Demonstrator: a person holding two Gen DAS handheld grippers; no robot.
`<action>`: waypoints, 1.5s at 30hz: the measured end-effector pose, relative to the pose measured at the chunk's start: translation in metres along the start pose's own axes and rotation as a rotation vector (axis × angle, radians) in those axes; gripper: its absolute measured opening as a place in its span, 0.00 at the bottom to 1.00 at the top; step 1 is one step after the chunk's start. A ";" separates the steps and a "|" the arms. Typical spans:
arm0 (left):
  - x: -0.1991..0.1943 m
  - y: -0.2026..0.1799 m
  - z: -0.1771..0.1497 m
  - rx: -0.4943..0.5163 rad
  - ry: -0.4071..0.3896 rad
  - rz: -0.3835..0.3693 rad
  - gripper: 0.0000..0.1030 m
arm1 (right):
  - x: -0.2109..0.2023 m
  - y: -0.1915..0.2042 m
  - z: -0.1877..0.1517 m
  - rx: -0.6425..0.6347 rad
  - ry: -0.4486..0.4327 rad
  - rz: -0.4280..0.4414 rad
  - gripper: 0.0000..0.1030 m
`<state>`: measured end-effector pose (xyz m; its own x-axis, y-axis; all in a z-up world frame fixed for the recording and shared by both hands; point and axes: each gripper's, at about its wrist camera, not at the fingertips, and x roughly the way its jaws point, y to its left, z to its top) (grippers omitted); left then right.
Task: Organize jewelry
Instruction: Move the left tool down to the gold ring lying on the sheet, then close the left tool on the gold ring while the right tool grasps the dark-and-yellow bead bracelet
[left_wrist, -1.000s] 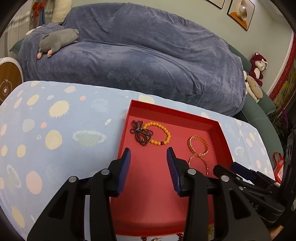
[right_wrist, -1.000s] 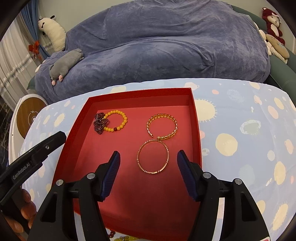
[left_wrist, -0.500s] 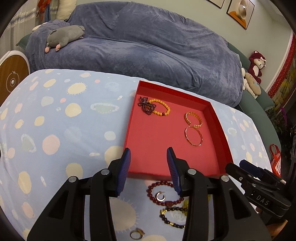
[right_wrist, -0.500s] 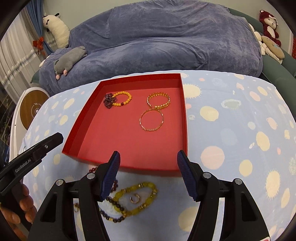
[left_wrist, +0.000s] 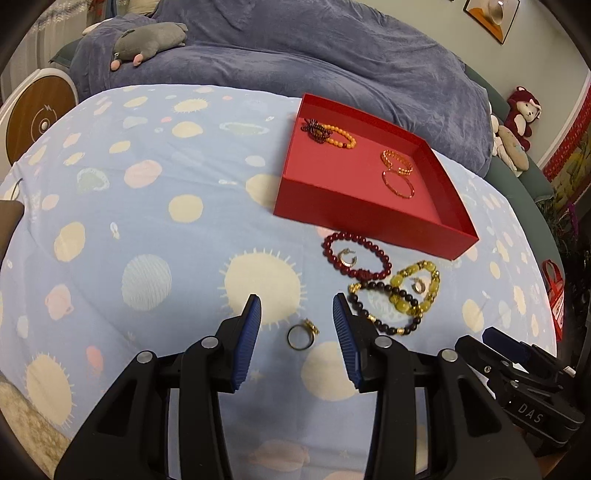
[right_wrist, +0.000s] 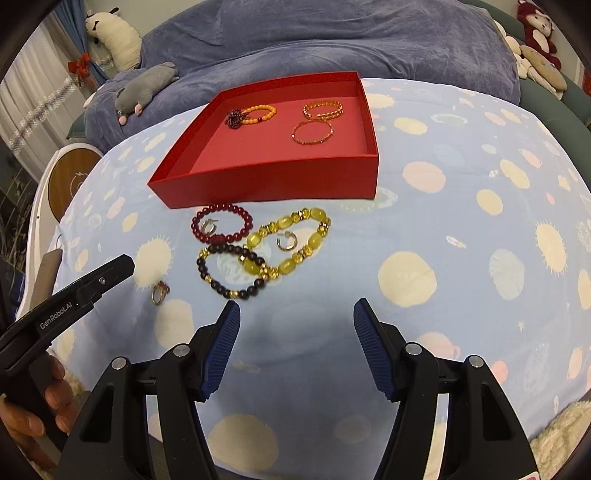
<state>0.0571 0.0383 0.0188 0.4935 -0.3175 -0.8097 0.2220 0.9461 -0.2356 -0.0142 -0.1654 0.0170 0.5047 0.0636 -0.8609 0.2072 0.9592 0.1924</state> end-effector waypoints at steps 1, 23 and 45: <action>0.000 0.000 -0.005 -0.001 0.007 0.004 0.38 | 0.000 0.001 -0.004 -0.002 0.004 -0.002 0.60; 0.036 -0.017 -0.017 0.082 0.029 0.027 0.30 | 0.003 0.001 -0.018 0.008 0.032 0.009 0.60; 0.017 0.003 -0.025 0.023 0.010 0.029 0.22 | 0.038 0.022 0.017 -0.049 0.043 0.051 0.43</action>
<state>0.0451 0.0375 -0.0088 0.4916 -0.2891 -0.8214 0.2269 0.9532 -0.1997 0.0238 -0.1463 -0.0029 0.4771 0.1232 -0.8702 0.1402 0.9668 0.2137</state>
